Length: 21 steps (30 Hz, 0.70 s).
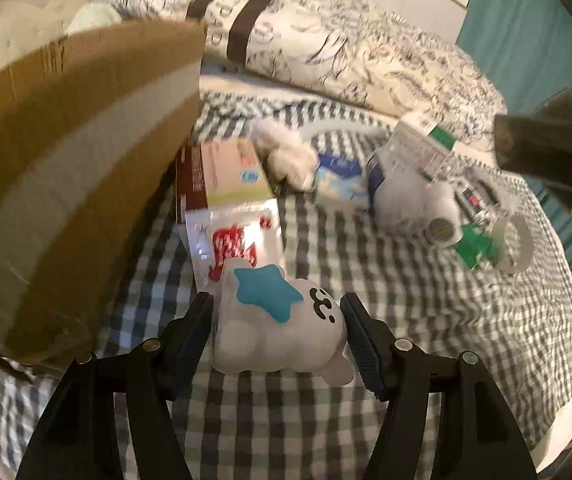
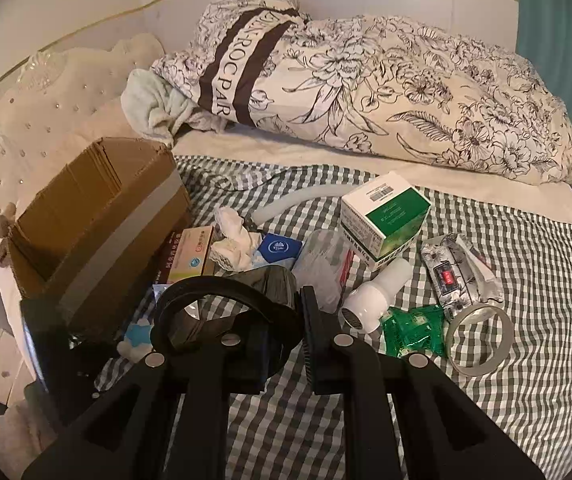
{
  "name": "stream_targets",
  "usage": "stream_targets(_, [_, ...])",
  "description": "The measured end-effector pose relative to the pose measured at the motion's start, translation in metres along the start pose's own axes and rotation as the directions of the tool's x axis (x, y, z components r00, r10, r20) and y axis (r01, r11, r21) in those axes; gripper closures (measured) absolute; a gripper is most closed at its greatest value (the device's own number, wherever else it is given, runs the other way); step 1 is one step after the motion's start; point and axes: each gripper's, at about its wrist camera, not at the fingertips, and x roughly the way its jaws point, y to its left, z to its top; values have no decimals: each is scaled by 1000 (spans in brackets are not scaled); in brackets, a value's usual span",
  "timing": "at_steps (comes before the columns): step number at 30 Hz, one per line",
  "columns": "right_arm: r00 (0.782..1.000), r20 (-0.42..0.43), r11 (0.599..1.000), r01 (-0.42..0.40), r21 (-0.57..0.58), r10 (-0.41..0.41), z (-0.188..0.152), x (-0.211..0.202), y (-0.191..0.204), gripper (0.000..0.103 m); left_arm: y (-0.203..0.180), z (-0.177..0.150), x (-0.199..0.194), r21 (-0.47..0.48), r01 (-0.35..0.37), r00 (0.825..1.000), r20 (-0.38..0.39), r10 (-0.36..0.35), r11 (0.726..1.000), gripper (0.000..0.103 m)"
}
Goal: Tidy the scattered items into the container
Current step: 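Grasp the white plush with blue star with the left tool while the right tool holds the black object, then lower both held items into the cardboard box and open both tools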
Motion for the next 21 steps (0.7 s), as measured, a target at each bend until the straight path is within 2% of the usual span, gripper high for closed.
stream_targets(12, [997, 72, 1000, -17, -2, 17, -6, -45, 4, 90, -33, 16, -68, 91, -46, 997, 73, 40, 995, 36])
stream_targets(21, [990, 134, 998, -48, -38, 53, -5, -74, 28, 90, -19, 36, -128, 56, -106, 981, 166, 95, 993, 36])
